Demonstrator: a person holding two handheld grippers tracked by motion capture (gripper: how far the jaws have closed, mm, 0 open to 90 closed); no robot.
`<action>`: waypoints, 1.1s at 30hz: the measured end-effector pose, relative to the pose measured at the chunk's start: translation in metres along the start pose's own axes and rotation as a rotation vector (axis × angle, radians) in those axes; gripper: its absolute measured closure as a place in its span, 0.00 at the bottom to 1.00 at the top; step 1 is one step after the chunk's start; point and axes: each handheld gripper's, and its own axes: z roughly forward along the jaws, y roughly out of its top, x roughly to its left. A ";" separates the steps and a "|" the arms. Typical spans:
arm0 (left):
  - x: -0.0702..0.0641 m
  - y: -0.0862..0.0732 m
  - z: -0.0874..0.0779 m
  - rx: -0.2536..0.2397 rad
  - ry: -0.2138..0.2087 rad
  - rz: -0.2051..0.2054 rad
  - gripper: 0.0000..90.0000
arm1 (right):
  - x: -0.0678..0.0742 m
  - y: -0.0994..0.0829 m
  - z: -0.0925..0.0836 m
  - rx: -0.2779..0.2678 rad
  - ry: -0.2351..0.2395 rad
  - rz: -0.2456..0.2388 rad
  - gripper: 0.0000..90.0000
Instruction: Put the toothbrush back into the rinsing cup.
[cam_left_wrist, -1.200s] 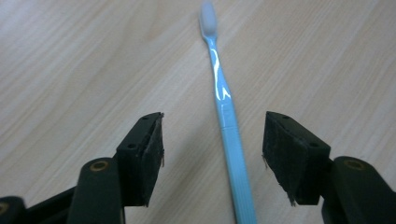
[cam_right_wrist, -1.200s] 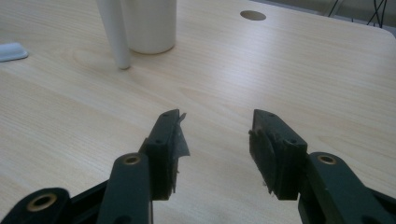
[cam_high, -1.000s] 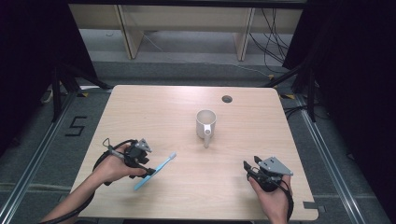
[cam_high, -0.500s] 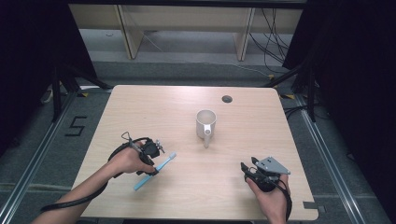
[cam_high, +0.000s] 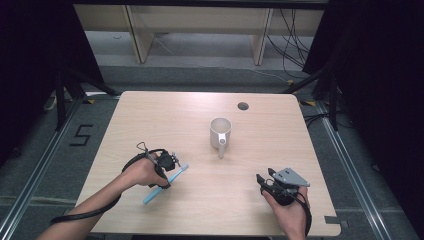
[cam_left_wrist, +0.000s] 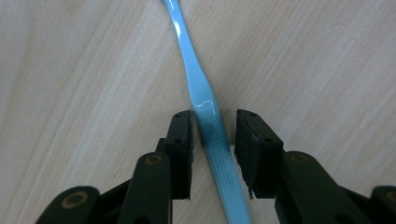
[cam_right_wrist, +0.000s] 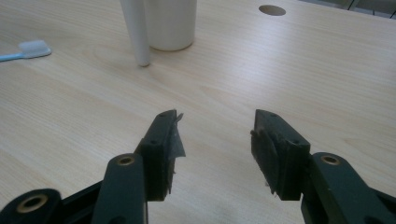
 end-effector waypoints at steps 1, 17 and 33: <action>0.000 0.001 0.000 0.005 0.002 -0.002 0.73 | 0.000 0.000 0.000 0.000 0.000 0.000 0.57; -0.003 0.007 0.002 0.059 0.008 0.020 0.84 | 0.003 0.000 -0.001 0.011 0.010 0.045 0.56; -0.002 0.004 0.001 0.045 -0.009 0.086 0.87 | 0.003 0.000 0.000 0.009 0.010 0.034 0.56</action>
